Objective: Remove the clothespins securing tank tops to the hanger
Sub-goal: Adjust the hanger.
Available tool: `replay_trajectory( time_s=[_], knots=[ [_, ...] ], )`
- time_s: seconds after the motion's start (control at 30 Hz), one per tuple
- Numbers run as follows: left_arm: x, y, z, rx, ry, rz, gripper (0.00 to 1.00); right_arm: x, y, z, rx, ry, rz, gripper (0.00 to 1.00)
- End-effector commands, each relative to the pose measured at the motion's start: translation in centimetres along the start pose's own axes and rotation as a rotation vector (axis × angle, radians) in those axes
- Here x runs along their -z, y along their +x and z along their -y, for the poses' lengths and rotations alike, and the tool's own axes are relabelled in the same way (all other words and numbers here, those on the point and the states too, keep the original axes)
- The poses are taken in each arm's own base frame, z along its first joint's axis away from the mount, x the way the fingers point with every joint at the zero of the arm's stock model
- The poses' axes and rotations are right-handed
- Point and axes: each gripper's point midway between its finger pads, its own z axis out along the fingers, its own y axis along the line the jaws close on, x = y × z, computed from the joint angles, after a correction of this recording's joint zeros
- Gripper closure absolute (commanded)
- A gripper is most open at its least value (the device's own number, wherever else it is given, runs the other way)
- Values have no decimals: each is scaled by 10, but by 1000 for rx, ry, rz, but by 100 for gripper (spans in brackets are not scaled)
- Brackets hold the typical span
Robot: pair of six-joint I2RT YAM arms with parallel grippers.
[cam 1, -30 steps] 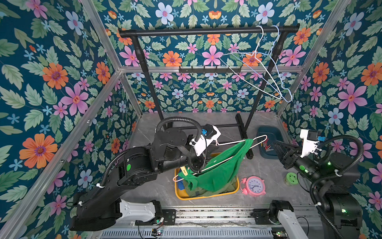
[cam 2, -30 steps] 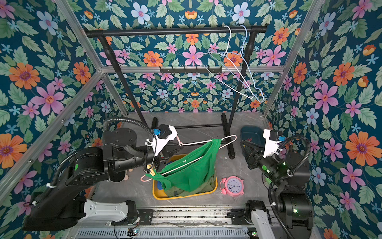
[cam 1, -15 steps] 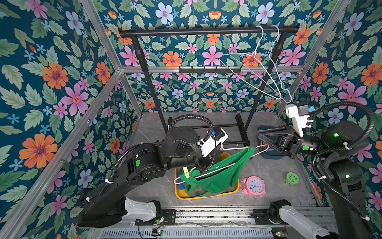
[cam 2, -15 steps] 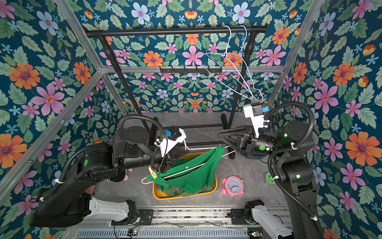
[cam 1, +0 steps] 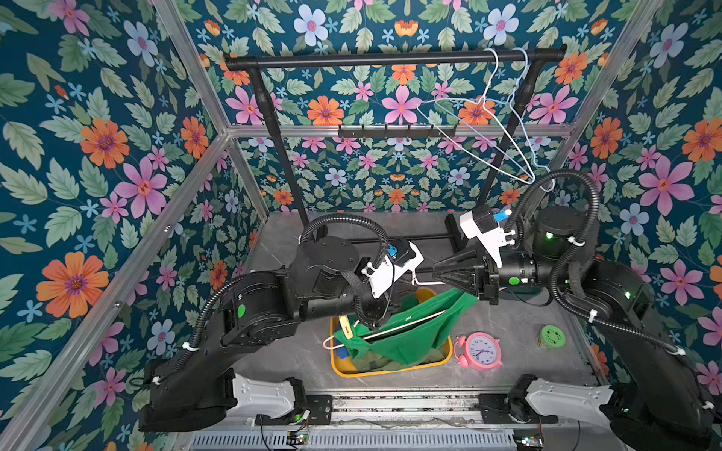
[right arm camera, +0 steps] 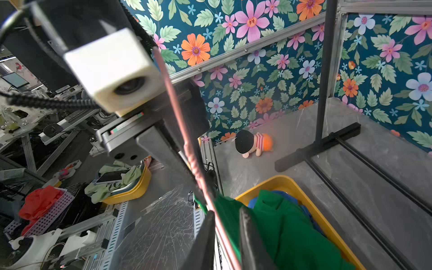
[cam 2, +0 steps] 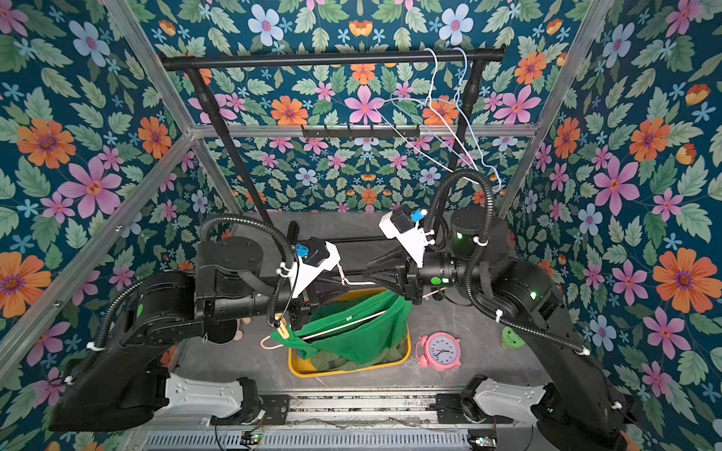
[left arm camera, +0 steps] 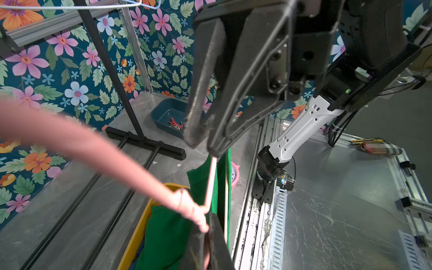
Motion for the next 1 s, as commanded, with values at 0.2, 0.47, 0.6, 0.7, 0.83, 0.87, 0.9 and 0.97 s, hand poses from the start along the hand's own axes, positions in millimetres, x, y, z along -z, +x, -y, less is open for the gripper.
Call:
replay_trajectory(
  time_s=[0.2,0.47,0.6,0.7,0.83,0.87,0.9,0.97],
  knots=[
    [-3,1,-5,-3,-29,-8,100,-3,-9,-17,49,-116,27,79],
    [-10,0,-3,-5,-18,-17,100,-10,-6,-26,32,-211,-5,79],
    [-15,-3,-1,-5,-8,-20,100,-10,-9,-32,40,-248,8,80],
    [-16,-5,-1,-6,-7,-17,100,-12,-7,-33,34,-271,-3,80],
    [-17,-6,-1,-6,-4,-17,100,-15,-2,-33,30,-278,-19,83],
    [-17,-6,-1,-6,-4,-18,100,-16,-2,-32,29,-272,-20,83],
    [-18,-5,-1,-5,-5,-21,100,-15,-2,-31,30,-262,-18,81],
    [-18,-5,0,-3,-1,-22,100,-13,-2,-28,44,-232,-10,81]
  ],
)
